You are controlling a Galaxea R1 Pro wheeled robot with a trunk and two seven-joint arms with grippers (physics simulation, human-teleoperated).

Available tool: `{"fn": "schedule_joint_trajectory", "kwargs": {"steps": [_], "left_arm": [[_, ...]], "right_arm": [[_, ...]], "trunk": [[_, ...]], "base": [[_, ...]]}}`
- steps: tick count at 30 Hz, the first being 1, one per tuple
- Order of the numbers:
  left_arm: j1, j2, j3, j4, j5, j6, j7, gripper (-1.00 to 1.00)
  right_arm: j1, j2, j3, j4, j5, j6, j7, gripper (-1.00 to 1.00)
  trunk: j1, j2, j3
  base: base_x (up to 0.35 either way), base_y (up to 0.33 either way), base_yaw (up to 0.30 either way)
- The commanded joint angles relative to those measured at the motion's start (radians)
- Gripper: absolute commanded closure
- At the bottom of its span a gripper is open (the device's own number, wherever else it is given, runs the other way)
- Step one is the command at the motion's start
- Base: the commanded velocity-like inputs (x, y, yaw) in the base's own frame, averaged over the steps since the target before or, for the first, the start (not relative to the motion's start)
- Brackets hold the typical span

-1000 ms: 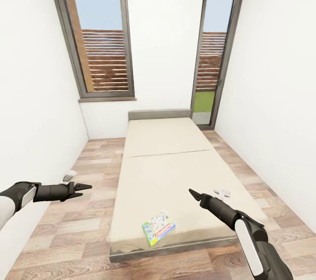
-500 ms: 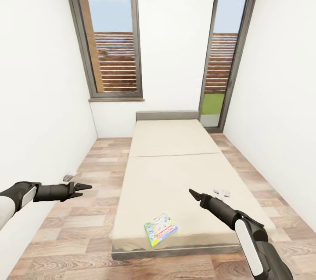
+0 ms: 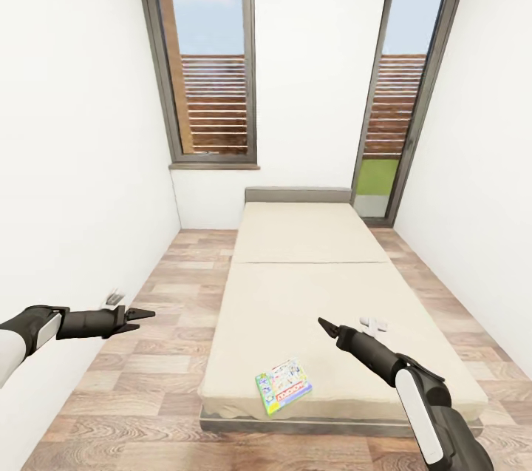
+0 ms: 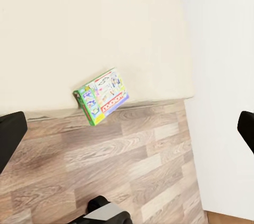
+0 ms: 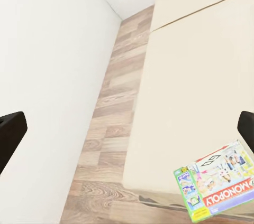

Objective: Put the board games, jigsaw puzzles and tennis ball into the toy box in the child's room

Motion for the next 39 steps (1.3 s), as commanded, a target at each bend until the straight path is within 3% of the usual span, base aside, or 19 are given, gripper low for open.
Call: {"fn": "schedule_joint_trajectory", "kwargs": {"steps": [1,7,13,20,23,28,32,36,39], "left_arm": [[-0.001,0.0,0.009,0.001,-0.009,0.008,-0.004,-1.0],[-0.001,0.0,0.009,0.0,-0.009,0.008,-0.004,-1.0],[-0.001,0.001,0.009,0.0,-0.008,0.006,-0.005,-1.0],[-0.001,0.002,0.011,0.0,-0.006,0.005,-0.008,-1.0],[-0.001,0.003,0.013,0.0,-0.005,0.005,-0.014,-1.0],[-0.001,0.003,0.014,0.0,-0.004,0.004,-0.045,-1.0],[-0.001,0.002,0.014,0.0,-0.004,0.005,-0.08,-1.0],[-0.001,0.005,0.015,0.0,-0.004,0.006,-0.112,-1.0],[-0.001,0.008,0.015,0.0,-0.004,0.008,-0.125,-1.0]], "right_arm": [[-0.001,0.0,-0.002,0.0,-0.005,0.007,0.002,-1.0],[-0.001,0.001,-0.007,0.01,-0.007,0.007,0.001,-1.0],[-0.007,0.0,-0.017,0.103,-0.017,0.003,0.0,-1.0],[-0.096,-0.001,-0.03,0.347,-0.034,0.003,0.004,-1.0],[-0.128,0.001,-0.07,0.454,-0.095,0.002,0.008,-1.0],[-0.15,-0.007,-0.1,0.565,-0.178,0.005,0.014,-1.0],[-0.156,-0.012,-0.115,0.648,-0.246,0.006,0.02,-1.0],[-0.158,-0.015,-0.121,0.711,-0.321,0.011,0.026,-1.0],[-0.159,-0.008,-0.121,0.728,-0.344,0.01,0.027,-1.0]], "trunk": [[0.001,-0.002,-0.002],[0.001,-0.002,-0.002],[0.001,-0.002,-0.002],[0.001,-0.002,-0.002],[0.001,-0.002,-0.002],[0.001,-0.002,-0.002],[0.001,-0.002,-0.002],[0.016,-0.03,-0.015],[0.028,-0.051,-0.024]], "base": [[0.0,0.0,0.008],[0.0,0.0,0.003],[0.0,0.0,0.0],[0.0,0.0,0.0],[0.0,0.0,0.0],[0.0,0.0,0.0],[0.0,0.0,0.0],[0.0,0.0,0.0],[0.0,0.0,0.0]]}}
